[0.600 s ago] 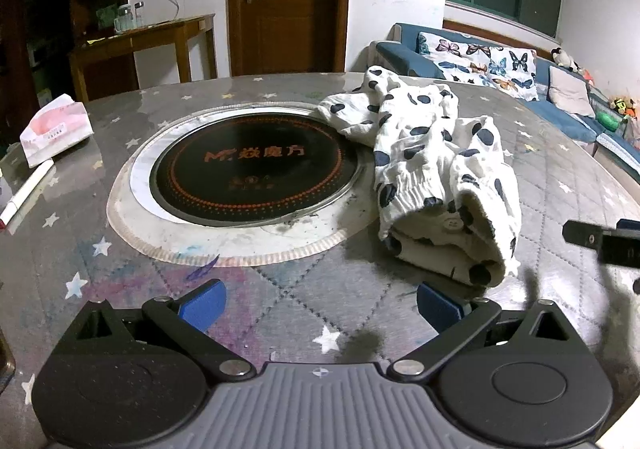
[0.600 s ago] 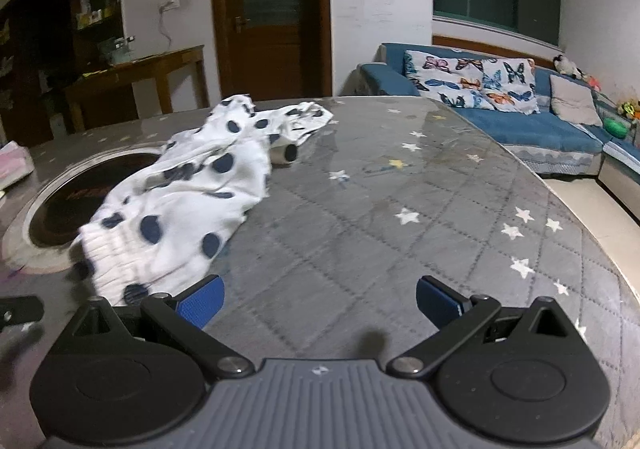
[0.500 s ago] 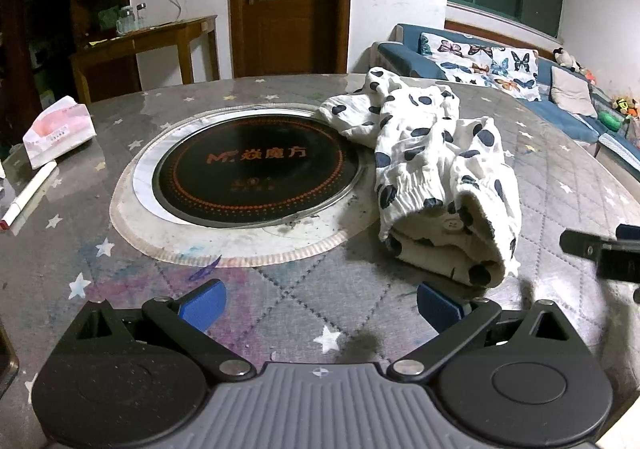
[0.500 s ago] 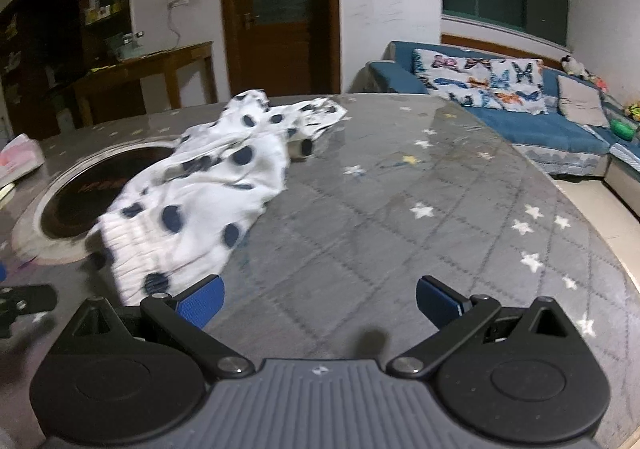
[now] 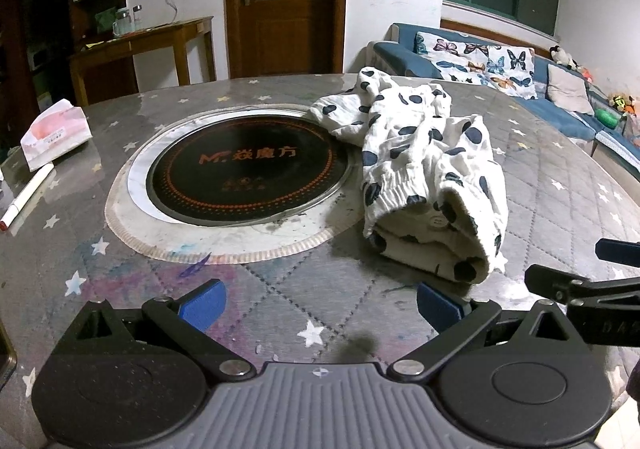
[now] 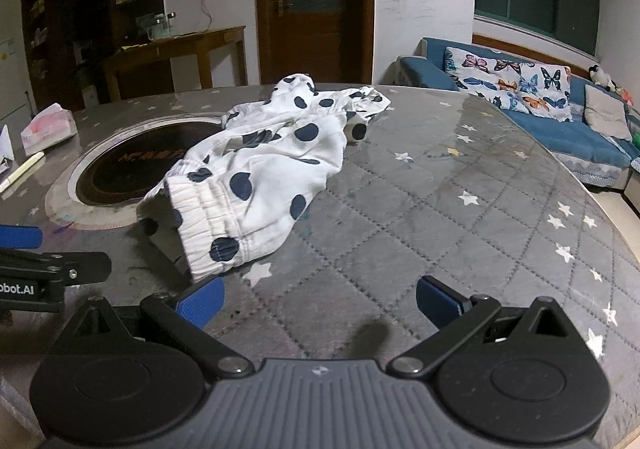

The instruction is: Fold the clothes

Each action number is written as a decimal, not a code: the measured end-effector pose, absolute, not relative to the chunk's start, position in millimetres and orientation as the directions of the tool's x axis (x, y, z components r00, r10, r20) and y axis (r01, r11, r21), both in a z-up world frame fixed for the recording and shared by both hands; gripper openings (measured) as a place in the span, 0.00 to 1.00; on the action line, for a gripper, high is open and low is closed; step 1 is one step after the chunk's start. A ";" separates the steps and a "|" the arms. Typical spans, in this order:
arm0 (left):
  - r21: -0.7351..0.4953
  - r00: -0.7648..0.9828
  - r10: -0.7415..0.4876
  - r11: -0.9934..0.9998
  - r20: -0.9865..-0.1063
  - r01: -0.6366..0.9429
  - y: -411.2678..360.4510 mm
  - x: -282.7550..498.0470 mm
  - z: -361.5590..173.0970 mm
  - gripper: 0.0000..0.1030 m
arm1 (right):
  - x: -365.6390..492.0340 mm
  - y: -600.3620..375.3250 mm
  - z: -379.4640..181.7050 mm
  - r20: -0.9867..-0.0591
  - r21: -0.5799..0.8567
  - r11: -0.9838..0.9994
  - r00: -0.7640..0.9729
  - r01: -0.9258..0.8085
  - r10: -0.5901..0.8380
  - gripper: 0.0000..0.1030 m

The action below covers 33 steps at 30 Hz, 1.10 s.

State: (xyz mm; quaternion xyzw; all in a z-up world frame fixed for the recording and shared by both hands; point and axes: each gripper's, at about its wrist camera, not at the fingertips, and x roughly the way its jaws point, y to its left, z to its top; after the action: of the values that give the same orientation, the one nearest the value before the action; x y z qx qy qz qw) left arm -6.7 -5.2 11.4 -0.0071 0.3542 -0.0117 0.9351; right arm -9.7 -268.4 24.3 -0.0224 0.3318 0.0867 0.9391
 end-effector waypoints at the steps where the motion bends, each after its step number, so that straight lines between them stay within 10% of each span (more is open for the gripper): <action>1: -0.020 0.749 -0.026 1.000 -0.662 0.017 -6.1 -6.9 10.7 1.00 | -10.1 -267.8 24.6 -0.627 0.016 0.984 0.765 -0.179 0.149 1.00; 33: -0.006 0.744 -0.038 0.999 -0.667 0.045 -21.9 -7.0 6.9 1.00 | -11.9 -264.6 27.5 -0.628 0.026 0.984 0.763 -0.175 0.153 1.00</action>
State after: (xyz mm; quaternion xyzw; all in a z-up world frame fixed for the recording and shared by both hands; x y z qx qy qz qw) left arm -7.0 -21.9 6.9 0.0051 0.3568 -0.0221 0.9339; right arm -11.9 -264.6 27.5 -0.0169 0.3330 0.0874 0.9387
